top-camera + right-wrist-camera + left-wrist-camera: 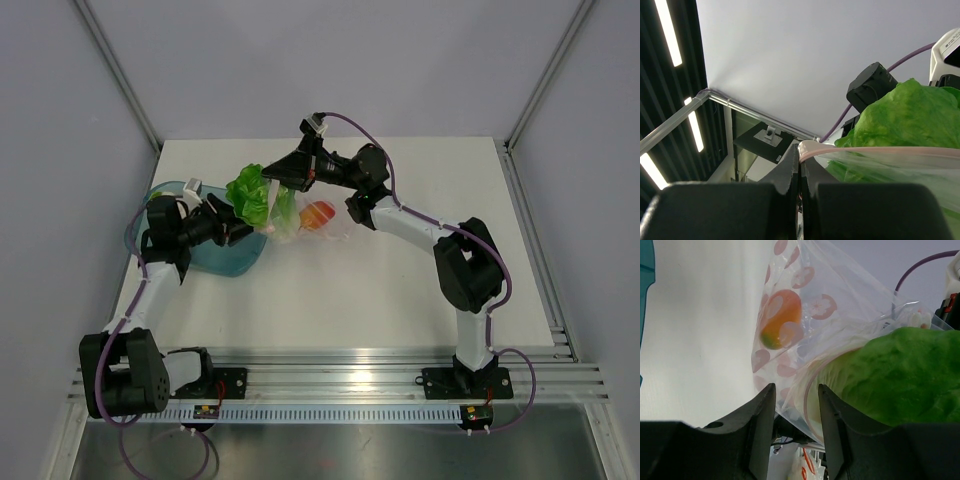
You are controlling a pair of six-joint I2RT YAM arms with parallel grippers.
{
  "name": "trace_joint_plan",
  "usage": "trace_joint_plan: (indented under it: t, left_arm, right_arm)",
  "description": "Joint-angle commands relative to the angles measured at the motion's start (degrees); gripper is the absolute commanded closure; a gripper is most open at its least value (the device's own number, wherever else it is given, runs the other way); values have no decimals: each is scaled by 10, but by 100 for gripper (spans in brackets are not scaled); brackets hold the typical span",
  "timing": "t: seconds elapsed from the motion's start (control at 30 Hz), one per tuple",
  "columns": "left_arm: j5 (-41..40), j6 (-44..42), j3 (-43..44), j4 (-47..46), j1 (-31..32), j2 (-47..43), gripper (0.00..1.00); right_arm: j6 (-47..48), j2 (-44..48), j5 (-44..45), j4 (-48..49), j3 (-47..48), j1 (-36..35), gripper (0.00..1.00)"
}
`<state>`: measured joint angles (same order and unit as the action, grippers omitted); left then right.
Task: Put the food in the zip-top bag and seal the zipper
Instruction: Adjust the zipper food storage bag at the center of the board.
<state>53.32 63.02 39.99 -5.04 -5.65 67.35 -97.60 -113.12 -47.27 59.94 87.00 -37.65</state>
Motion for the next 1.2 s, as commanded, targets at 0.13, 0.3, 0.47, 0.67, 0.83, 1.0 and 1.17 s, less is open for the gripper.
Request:
trace_joint_plan:
  t: [0.13,0.3,0.47,0.67,0.83,1.0,1.17]
  left_arm:
    - [25,-10,21,-39,29,5,65]
    - [13,-39,40,-13,40,3,95]
    - [-21,-158,113,144,40,-16,100]
    - [-43,-252,144,252,49,-21,100]
    - [-65,-276,155,273,109,-3,100]
    - [-133,-308,215,330,169,7,100]
    - [-204,-324,247,354,222,37,100]
  right_arm:
    - [0,12,3,36,32,-5,98]
    - [2,12,-1,29,29,-5,99]
    - [67,48,-27,-98,6,3,100]
    - [316,170,8,-467,-72,19,100]
    - [476,260,134,-733,-58,20,100]
    - [561,323,242,-903,-7,20,100]
    - [600,347,331,-990,-53,20,99]
